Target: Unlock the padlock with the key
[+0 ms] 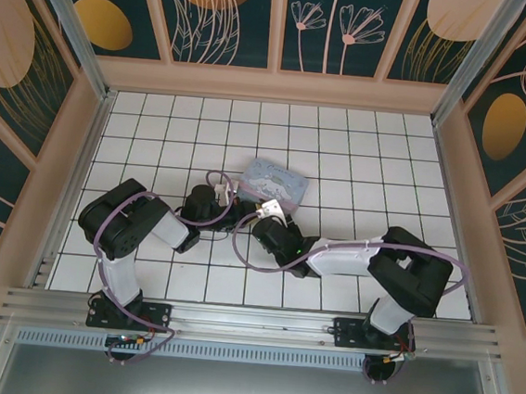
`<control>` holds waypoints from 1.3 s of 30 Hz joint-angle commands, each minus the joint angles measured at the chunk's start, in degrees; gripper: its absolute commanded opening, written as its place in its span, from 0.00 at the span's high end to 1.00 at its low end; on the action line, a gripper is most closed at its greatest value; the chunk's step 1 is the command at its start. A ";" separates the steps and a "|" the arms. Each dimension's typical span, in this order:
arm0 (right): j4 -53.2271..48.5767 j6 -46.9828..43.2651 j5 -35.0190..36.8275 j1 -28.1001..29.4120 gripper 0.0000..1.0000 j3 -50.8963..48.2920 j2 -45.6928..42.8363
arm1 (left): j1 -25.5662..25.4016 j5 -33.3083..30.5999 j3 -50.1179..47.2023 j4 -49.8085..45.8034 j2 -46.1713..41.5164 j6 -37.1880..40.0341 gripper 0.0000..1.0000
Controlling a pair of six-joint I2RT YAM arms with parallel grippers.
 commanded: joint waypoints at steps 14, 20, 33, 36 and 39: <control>1.95 -0.21 -0.35 -5.18 0.64 5.10 1.74 | 0.07 2.50 -0.95 2.96 0.00 0.42 1.00; 3.20 1.57 -2.97 -6.00 0.76 6.91 2.35 | 0.01 2.68 -1.37 3.60 0.35 0.17 1.00; 3.47 4.21 -10.58 -6.69 0.98 8.30 0.51 | 0.04 2.39 -1.47 3.52 0.57 -0.38 1.00; 3.27 4.36 -10.89 -6.69 0.91 6.31 -2.17 | 0.07 2.37 -1.13 2.92 0.73 -0.53 1.00; 3.40 4.37 -10.80 -6.69 0.80 3.45 -5.70 | 0.02 2.35 -0.66 2.56 0.69 -0.50 1.00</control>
